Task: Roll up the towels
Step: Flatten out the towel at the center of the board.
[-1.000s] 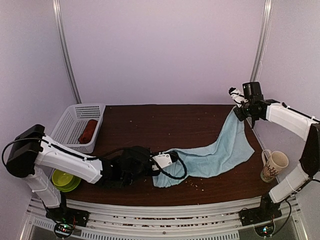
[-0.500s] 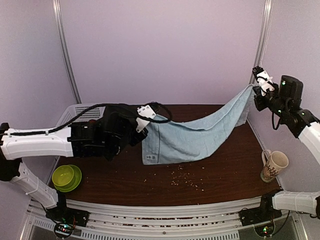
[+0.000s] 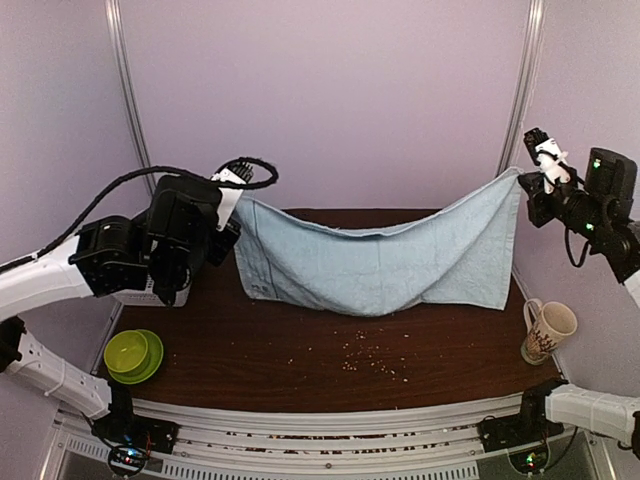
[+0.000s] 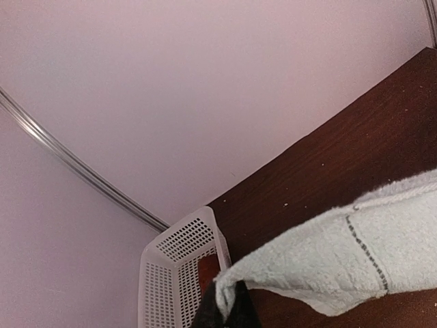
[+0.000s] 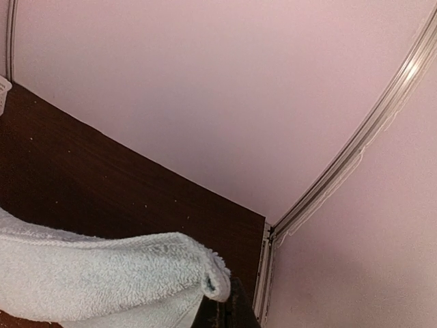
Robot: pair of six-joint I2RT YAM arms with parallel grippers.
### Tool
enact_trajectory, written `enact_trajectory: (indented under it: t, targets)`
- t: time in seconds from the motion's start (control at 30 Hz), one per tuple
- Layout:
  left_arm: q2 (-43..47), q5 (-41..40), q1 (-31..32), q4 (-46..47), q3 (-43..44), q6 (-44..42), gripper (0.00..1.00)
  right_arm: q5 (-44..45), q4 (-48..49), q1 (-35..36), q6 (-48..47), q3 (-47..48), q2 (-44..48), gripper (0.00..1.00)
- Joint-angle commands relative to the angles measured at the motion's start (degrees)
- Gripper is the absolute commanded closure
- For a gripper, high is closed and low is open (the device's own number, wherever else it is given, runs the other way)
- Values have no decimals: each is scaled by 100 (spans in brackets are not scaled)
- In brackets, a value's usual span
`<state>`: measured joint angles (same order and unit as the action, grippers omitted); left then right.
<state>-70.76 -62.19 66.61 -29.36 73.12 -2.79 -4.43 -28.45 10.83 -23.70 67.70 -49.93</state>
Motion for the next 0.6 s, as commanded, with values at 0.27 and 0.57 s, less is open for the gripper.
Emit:
enact_trajectory:
  t: [0.27, 0.57]
  targets:
    - [-3014, 2959, -2981, 368, 814, -140, 100, 1281, 1321, -54, 192, 79, -4003, 100]
    - [-5452, 2541, -3576, 586, 2940, -408, 100, 2073, 1795, -55, 143, 1495, -6223, 100]
